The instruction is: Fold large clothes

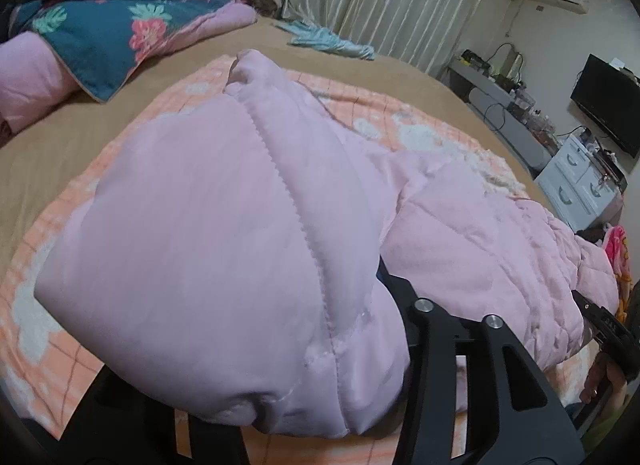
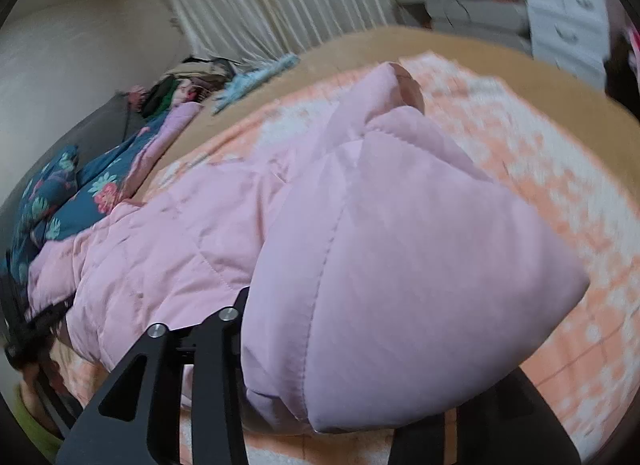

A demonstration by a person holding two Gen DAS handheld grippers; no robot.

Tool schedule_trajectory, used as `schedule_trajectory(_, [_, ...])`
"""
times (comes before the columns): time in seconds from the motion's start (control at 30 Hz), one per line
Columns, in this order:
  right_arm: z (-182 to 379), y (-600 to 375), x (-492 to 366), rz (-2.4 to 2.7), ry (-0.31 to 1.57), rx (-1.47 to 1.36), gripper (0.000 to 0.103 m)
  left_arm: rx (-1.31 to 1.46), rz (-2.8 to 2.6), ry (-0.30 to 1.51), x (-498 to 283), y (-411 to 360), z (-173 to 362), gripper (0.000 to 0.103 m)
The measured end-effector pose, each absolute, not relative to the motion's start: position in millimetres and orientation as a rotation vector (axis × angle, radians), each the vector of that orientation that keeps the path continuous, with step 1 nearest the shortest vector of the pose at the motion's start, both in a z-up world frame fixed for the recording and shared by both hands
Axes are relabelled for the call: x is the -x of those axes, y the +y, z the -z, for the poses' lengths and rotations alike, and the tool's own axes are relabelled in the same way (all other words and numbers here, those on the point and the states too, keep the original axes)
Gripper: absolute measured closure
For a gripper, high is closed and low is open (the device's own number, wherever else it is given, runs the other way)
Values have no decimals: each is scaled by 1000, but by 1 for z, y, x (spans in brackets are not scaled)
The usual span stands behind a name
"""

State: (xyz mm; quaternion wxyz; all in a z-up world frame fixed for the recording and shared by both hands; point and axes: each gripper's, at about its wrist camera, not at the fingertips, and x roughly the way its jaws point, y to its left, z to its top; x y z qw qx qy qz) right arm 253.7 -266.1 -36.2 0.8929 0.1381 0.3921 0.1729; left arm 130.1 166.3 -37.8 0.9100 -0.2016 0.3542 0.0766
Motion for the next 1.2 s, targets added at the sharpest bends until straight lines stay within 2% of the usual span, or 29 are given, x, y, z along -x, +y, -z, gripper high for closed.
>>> schedule_trajectory(0.2, [61,-276,-260,-311,907,-391,41,459,-154,751,-123,173,56,52])
schedule_trajectory(0.27, [67,-279,-262,-287,930,-422,21,472,-152,756,-121,175,60,47])
schedule_trajectory(0.33, [72,-289,-260,-244,955,-445,8,493,-154,766,-117,178,63,37])
schedule_trajectory(0.37, [73,-291,-259,-226,962,-451,5,500,-156,772,-115,179,64,35])
schedule_trajectory(0.5, [71,-299,-249,-206,969,-472,4,492,-168,792,-107,180,60,18])
schedule_trajectory(0.63, [66,-304,-236,-184,960,-459,4,496,-177,811,-100,181,56,10])
schedule_trajectory(1.2, [8,-316,-174,-154,783,-284,4,432,-218,752,-54,176,16,9])
